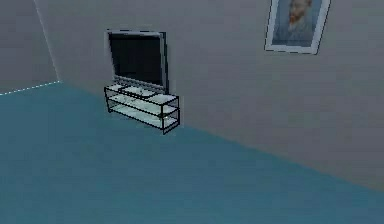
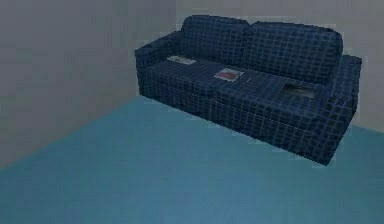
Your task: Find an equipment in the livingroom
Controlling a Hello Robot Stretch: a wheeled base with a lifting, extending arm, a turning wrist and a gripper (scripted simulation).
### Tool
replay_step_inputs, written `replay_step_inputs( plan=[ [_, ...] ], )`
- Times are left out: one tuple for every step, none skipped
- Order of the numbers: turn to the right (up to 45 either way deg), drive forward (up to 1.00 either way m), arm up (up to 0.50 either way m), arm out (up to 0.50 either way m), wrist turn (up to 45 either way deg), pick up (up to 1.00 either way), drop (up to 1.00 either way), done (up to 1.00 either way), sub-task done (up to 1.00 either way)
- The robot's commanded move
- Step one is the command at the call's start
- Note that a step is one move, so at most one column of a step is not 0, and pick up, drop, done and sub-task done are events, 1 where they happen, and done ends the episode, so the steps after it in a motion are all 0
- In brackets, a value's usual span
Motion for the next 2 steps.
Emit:
replay_step_inputs(
  plan=[
    [0.0, 1.0, 0.0, 0.0, 0.0, 0.0, 0.0, 0.0, 0.0],
    [0.0, 0.75, 0.0, 0.0, 0.0, 0.0, 0.0, 0.0, 0.0]
  ],
)
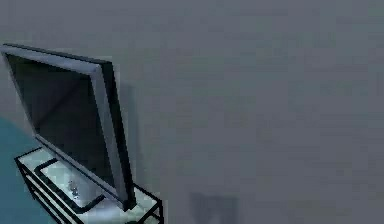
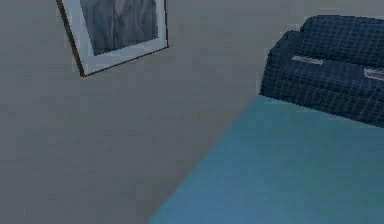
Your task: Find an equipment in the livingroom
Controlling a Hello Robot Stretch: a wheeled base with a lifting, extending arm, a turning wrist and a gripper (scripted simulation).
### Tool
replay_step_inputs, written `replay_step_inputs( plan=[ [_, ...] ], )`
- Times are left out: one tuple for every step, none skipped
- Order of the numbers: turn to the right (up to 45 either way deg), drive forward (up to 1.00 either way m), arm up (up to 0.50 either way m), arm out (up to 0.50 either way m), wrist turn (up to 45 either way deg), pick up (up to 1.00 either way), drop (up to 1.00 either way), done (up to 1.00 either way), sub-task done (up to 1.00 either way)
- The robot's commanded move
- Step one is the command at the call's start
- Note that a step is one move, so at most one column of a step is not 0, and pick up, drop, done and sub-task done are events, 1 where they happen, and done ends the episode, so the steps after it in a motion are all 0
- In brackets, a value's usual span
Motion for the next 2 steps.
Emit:
replay_step_inputs(
  plan=[
    [-33.0, 0.0, 0.0, 0.0, 0.0, 0.0, 0.0, 0.0, 0.0],
    [0.0, 0.0, 0.0, 0.0, 0.0, 0.0, 0.0, 1.0, 0.0]
  ],
)
